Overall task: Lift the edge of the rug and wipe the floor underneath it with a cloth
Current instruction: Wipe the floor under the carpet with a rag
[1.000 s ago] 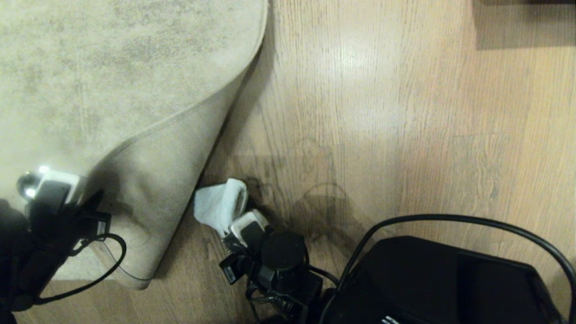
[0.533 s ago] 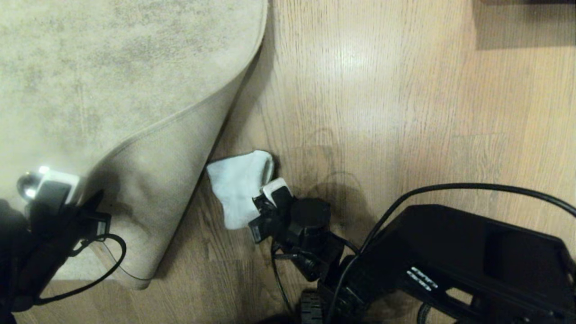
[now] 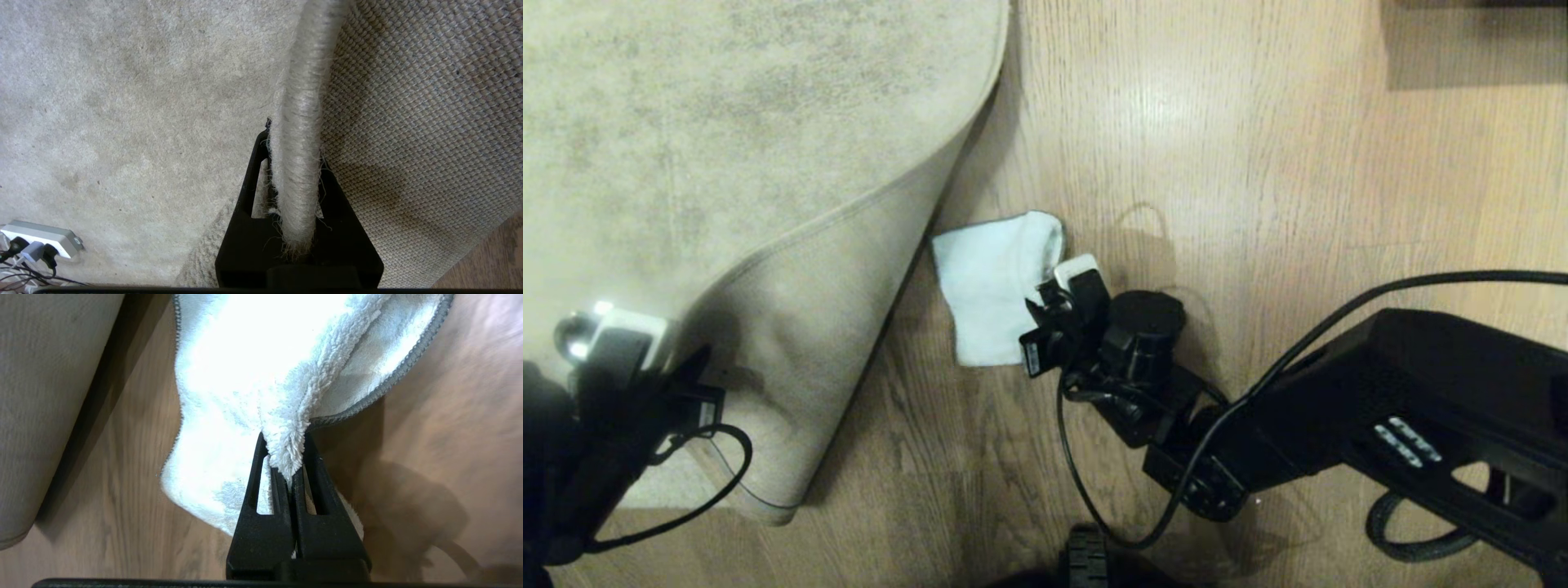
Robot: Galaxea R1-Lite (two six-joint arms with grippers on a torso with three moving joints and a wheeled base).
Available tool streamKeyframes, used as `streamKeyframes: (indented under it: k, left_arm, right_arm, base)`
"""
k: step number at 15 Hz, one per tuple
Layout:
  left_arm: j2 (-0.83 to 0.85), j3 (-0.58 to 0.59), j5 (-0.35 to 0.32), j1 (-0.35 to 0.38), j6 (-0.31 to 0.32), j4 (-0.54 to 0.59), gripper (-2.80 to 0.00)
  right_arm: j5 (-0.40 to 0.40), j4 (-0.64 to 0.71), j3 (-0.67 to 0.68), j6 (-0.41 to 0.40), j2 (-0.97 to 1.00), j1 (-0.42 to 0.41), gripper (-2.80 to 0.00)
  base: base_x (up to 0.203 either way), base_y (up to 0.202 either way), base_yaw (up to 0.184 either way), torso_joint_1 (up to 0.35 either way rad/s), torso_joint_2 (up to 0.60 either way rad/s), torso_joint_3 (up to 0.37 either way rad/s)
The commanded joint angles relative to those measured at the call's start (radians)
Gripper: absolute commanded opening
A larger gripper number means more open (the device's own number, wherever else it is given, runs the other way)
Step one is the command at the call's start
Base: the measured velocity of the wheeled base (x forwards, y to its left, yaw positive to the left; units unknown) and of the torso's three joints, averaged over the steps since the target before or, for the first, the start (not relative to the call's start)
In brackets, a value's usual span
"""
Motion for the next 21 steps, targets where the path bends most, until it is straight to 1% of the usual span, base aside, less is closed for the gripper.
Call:
streamKeyframes:
  k: [1,3,5,7,11,13,15,18,21]
  left_arm:
    - [0.003,0.001,0.001,0.0,0.002,-0.009,-2.8]
    - [0.003,0.0,0.001,0.0,0.002,-0.009,-2.8]
    - [0.003,0.0,0.001,0.0,0.002,-0.009,-2.8]
    - [0.003,0.0,0.001,0.0,0.0,-0.009,-2.8]
    - [0.004,0.0,0.001,0.0,-0.001,-0.009,-2.8]
    - [0.006,0.0,0.001,0.0,-0.001,-0.009,-2.8]
    - [0.006,0.0,0.001,0.0,-0.003,-0.009,-2.8]
    - [0.006,0.0,0.001,0.0,-0.004,-0.009,-2.8]
    - [0.007,-0.003,0.001,0.0,-0.004,-0.009,-2.8]
  right_arm:
    - [-0.002,0.029,0.027,-0.002,-0.099,-0.007,-2.8]
    - [-0.002,0.069,0.079,-0.009,-0.167,0.0,-2.8]
    - [-0.001,0.114,0.126,-0.016,-0.225,0.032,-2.8]
    - [-0.001,0.156,0.145,-0.017,-0.256,0.088,-2.8]
    - [-0.001,0.232,0.146,-0.017,-0.259,0.244,-2.8]
    - [-0.001,0.244,0.147,-0.016,-0.218,0.321,-2.8]
    - [0.0,0.238,0.136,-0.014,-0.161,0.368,-2.8]
    - [0.0,0.23,0.111,0.009,-0.088,0.408,-2.8]
    - [0.002,0.178,0.104,0.017,-0.006,0.417,-2.8]
  base:
    - [0.0,0.0,0.0,0.0,0.0,0.0]
    - [0.0,0.0,0.0,0.0,0.0,0.0]
    - [0.0,0.0,0.0,0.0,0.0,0.0]
    - [0.0,0.0,0.0,0.0,0.0,0.0]
    - [0.0,0.0,0.0,0.0,0.0,0.0]
    - [0.0,0.0,0.0,0.0,0.0,0.0]
    - [0.0,0.0,0.0,0.0,0.0,0.0]
    - [0.0,0.0,0.0,0.0,0.0,0.0]
    - [0.0,0.0,0.0,0.0,0.0,0.0]
